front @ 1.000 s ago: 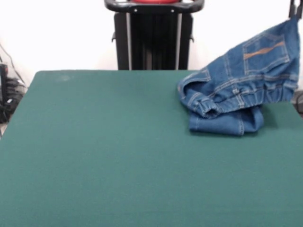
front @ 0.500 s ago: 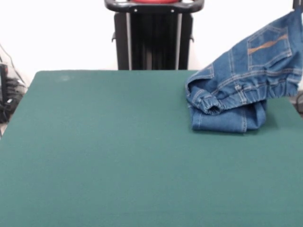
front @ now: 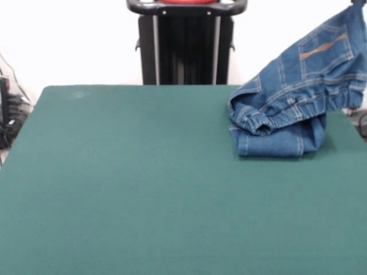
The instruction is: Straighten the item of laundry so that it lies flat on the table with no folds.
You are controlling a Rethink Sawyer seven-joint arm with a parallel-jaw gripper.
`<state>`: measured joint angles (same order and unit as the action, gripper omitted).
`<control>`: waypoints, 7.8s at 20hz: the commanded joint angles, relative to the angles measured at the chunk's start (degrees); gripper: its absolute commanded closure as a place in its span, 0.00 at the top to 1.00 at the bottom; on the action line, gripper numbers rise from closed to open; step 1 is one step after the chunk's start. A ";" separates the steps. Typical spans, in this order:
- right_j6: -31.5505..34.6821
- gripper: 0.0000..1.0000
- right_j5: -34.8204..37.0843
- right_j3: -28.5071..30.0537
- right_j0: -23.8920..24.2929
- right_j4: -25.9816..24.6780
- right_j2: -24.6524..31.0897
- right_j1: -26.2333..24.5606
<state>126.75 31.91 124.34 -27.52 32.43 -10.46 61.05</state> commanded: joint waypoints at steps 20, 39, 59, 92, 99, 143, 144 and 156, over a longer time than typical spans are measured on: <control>15.03 1.00 3.25 -7.08 1.47 -4.68 -5.15 -2.30; 14.72 1.00 -27.19 -11.79 4.48 -4.26 -4.78 -23.18; 14.27 1.00 -24.60 -16.25 4.59 1.22 1.40 -25.19; 10.48 1.00 -29.12 -12.31 5.93 0.17 12.62 -31.64; 11.25 1.00 -28.86 -10.87 6.54 0.82 14.19 -29.03; 10.67 1.00 -15.15 -13.25 -5.54 0.60 -3.31 -24.91; 10.61 1.00 -14.99 -13.29 -5.43 0.53 -3.32 -24.75; 9.36 1.00 -20.08 -14.00 -2.99 -0.37 -2.46 -28.26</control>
<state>126.81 10.80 110.72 -31.28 33.00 -14.53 37.77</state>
